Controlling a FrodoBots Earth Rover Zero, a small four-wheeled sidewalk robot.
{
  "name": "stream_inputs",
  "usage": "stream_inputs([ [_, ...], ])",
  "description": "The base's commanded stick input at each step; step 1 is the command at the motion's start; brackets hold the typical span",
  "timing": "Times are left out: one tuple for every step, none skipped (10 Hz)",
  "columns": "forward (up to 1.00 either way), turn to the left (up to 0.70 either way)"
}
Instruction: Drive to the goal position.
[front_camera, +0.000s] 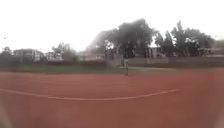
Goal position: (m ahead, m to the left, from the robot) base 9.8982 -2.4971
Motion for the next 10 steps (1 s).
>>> stream_inputs([
  [0.70, 0.00],
  [0.70, 0.00],
  [0.70, 0.00],
  [0.70, 0.00],
  [0.70, 0.00],
  [0.70, 0.00],
  [0.70, 0.00],
  [0.70, 0.00],
  [0.70, 0.00],
  [0.70, 0.00],
])
